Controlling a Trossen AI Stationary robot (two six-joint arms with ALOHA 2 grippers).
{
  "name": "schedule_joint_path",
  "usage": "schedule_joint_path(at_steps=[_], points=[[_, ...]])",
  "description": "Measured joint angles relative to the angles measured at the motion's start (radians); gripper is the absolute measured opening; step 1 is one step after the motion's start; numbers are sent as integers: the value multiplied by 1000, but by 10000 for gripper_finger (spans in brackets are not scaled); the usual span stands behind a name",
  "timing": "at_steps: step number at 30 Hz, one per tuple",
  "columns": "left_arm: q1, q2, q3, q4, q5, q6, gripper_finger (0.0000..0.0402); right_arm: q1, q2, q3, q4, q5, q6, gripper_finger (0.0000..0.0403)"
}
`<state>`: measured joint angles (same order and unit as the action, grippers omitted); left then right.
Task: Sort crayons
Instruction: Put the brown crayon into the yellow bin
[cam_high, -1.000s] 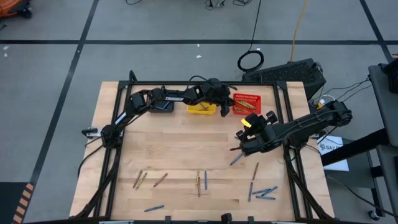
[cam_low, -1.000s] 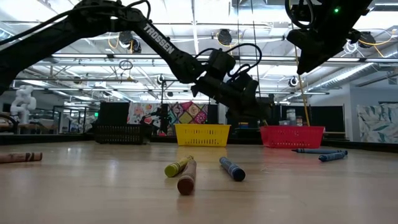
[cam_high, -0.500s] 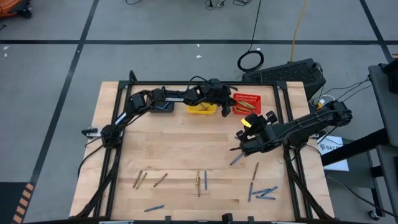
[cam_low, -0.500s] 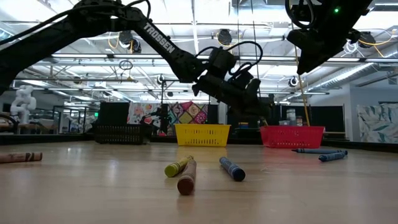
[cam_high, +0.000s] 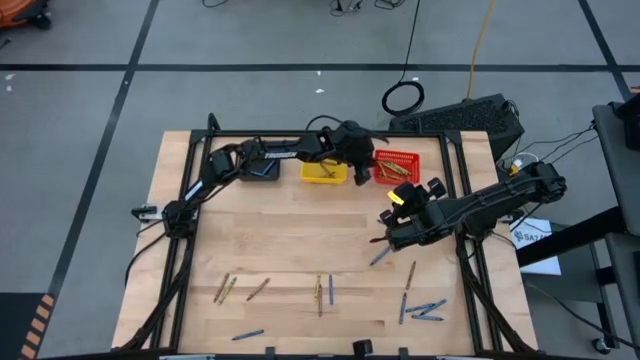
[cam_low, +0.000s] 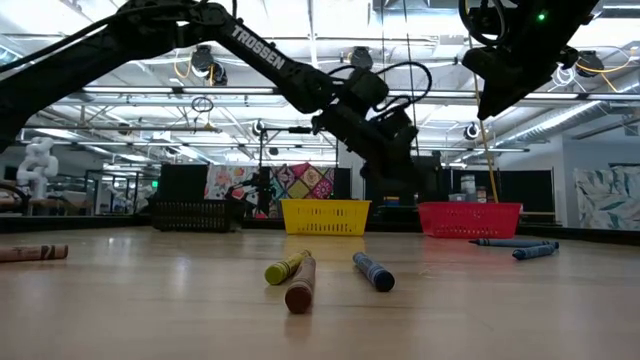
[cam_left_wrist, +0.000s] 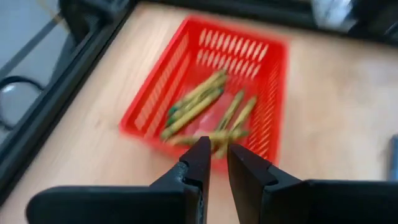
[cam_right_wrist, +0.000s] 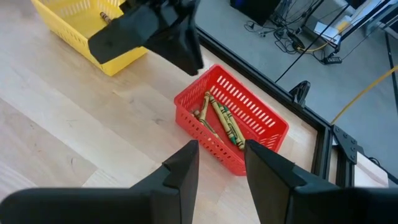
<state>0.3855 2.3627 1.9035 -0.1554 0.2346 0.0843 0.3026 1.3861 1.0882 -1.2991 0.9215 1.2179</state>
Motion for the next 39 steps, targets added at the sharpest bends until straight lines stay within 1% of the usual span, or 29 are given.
schedule_joint_path(at_steps=[4,9,15,21,24,31,35,39], points=[[0,0,1,-75,-63,56,57,0,0,0,0,7,0,116],[-7,-15,1,-134,-67,107,57,0,0,0,0,18,-3,116],[-31,-117,2,-265,-89,187,57,0,0,0,-1,17,-17,116],[-50,-208,3,-481,-141,214,57,0,0,0,1,6,-30,116],[-70,-243,2,-583,-158,212,57,0,0,0,1,-13,-44,116],[-127,-284,1,-852,-270,216,57,0,0,0,23,-122,-133,116],[-161,-317,1,-978,-278,185,56,0,0,0,61,-170,-205,116],[-193,-365,1,-1036,-271,128,56,0,0,0,128,-226,-305,116]])
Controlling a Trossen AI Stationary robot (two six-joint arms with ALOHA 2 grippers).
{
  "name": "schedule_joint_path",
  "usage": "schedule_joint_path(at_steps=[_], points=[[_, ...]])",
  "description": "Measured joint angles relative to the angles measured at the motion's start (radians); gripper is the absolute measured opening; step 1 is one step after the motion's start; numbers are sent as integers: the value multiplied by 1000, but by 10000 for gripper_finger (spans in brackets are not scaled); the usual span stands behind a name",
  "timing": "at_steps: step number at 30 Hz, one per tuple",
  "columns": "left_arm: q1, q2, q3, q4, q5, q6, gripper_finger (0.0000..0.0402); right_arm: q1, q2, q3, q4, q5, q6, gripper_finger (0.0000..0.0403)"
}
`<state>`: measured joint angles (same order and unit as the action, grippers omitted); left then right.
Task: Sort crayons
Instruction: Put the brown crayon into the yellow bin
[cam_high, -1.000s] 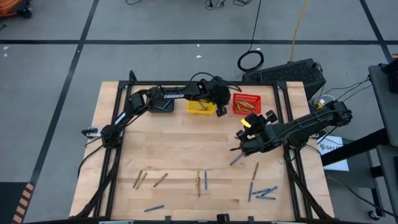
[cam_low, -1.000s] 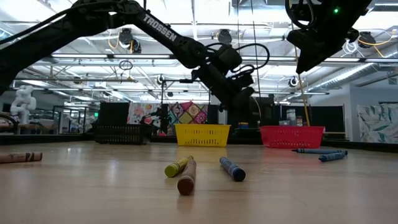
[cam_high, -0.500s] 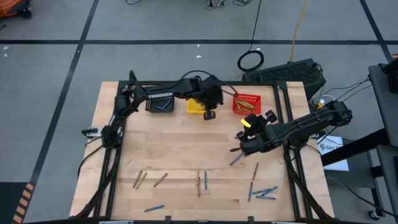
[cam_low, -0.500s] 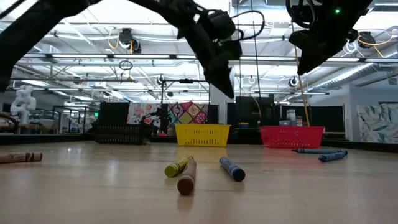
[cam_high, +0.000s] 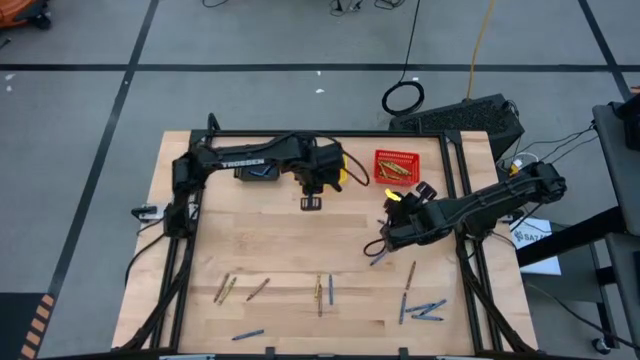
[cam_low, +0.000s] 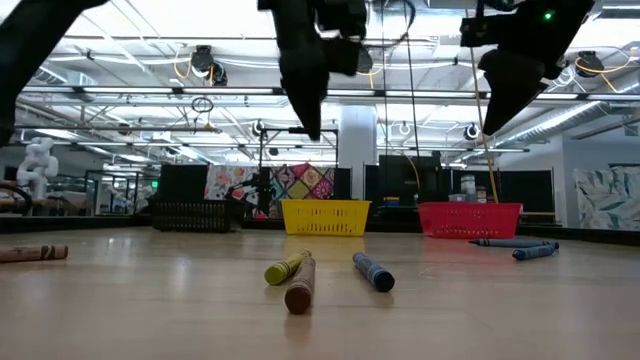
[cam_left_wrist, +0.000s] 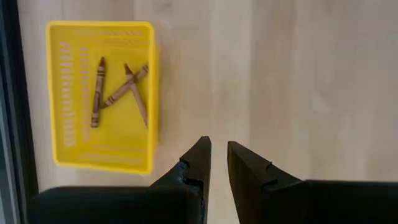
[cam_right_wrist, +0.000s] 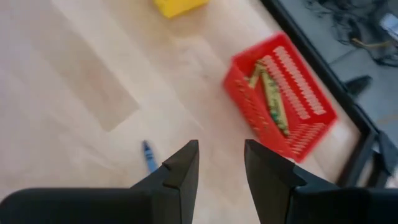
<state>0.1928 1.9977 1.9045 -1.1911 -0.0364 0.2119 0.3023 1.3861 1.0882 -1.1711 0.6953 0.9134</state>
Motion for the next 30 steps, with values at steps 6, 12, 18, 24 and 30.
schedule_joint_path(at_steps=[6,12,18,24,30], points=[[-37,-87,0,-79,-21,-91,56,0,0,0,62,-23,-69,116],[-82,-162,0,-204,-78,-212,56,0,0,0,74,-83,-142,116],[-163,-212,0,-261,-139,-331,56,0,0,0,179,-185,-276,116],[-266,-221,0,-369,-178,-488,56,0,0,0,338,-255,-394,116],[-393,-220,-21,-375,-195,-618,56,0,0,0,390,-253,-370,116]])
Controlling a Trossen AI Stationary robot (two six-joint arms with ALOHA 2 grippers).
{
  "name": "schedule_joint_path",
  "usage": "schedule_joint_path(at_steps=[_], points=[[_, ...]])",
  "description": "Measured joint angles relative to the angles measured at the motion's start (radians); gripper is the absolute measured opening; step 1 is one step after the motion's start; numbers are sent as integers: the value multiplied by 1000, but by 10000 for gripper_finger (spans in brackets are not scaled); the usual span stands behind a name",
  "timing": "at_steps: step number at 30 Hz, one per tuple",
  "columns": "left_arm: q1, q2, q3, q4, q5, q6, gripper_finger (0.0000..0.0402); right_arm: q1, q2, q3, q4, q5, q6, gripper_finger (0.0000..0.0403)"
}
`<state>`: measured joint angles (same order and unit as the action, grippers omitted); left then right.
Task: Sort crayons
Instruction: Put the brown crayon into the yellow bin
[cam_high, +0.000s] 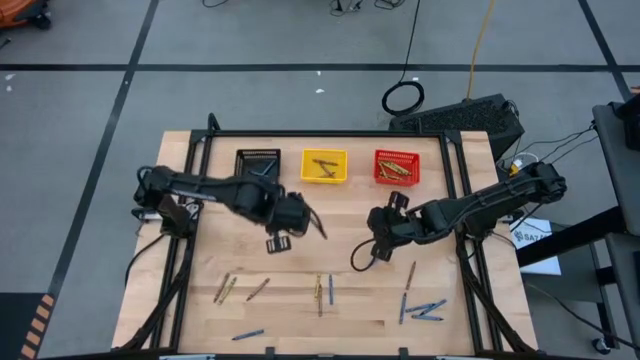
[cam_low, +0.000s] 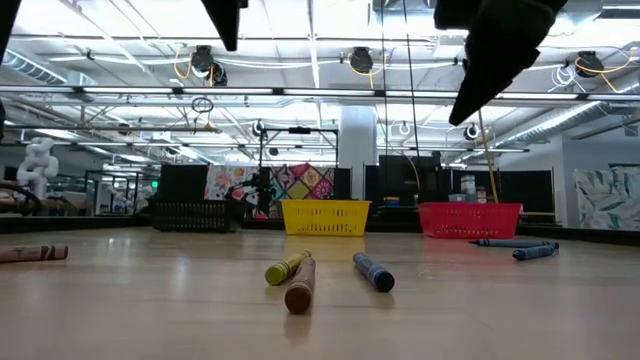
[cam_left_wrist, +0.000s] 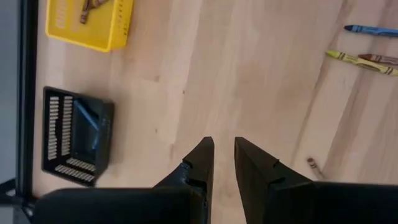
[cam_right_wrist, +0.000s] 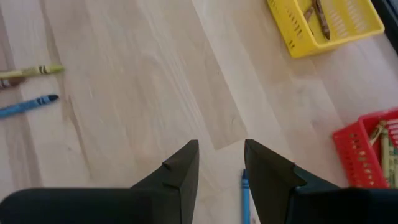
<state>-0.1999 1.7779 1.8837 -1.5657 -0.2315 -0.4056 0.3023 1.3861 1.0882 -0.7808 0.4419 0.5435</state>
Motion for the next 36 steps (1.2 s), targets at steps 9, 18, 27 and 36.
schedule_joint_path(at_steps=[9,18,27,36], points=[[-195,0,-110,-6,-44,-268,56,0,0,0,-9,0,122,116],[-336,1,-253,4,-38,-587,56,0,0,0,-9,-27,126,116],[-398,2,-377,86,-34,-771,56,15,0,0,-9,-28,180,116],[-422,0,-505,328,-19,-787,57,66,0,0,-17,-28,255,116]])
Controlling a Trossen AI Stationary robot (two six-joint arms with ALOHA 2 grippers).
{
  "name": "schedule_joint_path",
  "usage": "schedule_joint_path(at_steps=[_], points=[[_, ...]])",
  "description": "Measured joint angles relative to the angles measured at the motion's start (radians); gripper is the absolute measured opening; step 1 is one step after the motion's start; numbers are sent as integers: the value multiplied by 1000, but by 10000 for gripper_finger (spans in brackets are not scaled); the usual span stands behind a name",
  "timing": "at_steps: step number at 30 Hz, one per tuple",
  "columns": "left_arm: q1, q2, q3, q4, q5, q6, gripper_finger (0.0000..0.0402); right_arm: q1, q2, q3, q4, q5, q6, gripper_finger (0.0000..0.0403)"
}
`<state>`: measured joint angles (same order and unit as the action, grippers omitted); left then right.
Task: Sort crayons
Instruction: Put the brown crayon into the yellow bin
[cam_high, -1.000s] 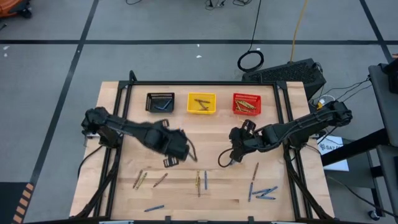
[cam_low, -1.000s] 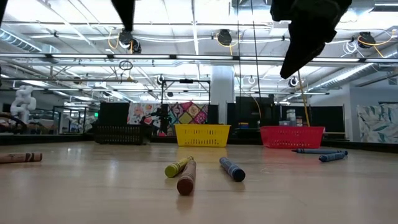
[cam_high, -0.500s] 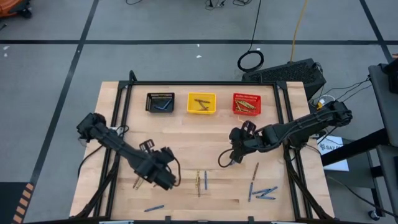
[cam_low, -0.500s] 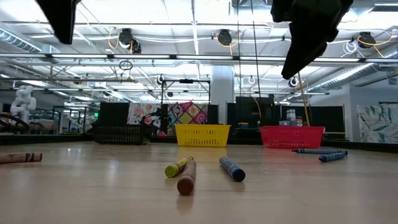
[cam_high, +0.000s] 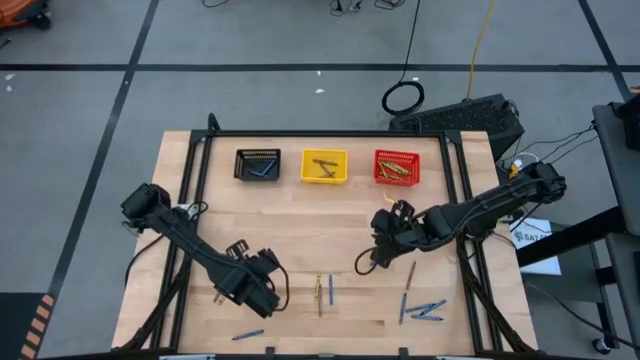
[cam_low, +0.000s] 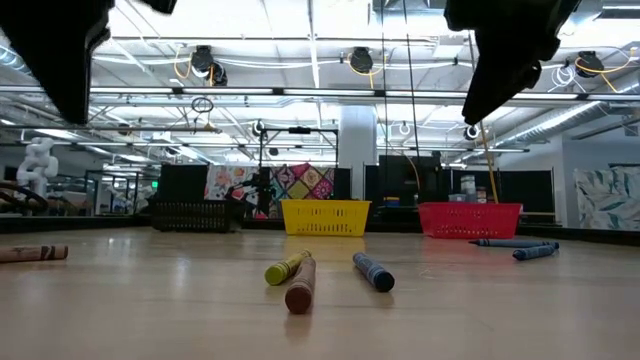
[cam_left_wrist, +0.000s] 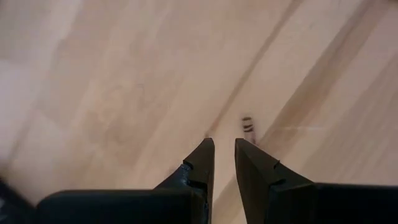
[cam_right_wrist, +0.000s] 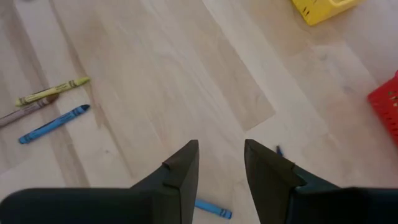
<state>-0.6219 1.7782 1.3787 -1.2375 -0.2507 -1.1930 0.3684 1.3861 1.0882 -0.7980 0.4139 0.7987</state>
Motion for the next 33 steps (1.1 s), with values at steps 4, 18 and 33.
schedule_joint_path(at_steps=[4,18,33], points=[[-6,0,-81,128,41,-39,57,36,0,0,1,0,34,116],[-48,3,-153,284,99,-86,57,111,0,0,7,13,80,116],[-48,34,-248,394,167,-85,57,112,0,0,13,57,80,116]])
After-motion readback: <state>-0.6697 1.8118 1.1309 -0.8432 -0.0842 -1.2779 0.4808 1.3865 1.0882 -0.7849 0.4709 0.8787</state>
